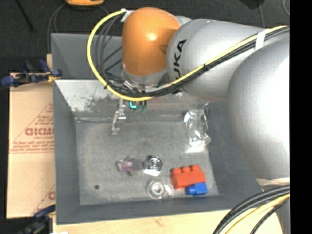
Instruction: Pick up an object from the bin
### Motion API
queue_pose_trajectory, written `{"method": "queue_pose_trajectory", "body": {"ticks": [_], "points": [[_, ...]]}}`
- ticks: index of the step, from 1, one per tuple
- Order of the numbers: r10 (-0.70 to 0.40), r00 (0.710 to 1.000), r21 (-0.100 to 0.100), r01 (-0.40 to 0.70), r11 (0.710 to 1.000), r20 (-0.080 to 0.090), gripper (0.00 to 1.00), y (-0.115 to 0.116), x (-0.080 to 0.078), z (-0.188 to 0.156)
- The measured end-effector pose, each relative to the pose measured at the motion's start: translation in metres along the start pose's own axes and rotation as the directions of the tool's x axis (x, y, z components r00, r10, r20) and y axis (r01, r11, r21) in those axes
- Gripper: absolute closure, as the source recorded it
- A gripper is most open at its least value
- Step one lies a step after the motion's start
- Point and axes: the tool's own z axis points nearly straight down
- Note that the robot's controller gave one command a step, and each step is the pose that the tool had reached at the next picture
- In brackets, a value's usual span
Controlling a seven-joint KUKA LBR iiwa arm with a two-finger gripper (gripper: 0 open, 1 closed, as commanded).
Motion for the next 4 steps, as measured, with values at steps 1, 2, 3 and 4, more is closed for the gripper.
{"method": "queue_pose_trajectory", "body": {"ticks": [1,2,3,4], "points": [[-0.195,0.981,0.001,0.195,0.981,0.012,0.00,-0.054,0.074,0.117],[0.049,0.999,0.000,-0.049,0.999,0.007,0.00,-0.076,0.081,0.100],[0.071,0.997,-0.001,-0.071,0.997,0.005,0.00,-0.071,0.094,0.101],[0.243,0.970,-0.006,-0.243,0.970,0.010,0.00,-0.074,0.094,0.125]]}}
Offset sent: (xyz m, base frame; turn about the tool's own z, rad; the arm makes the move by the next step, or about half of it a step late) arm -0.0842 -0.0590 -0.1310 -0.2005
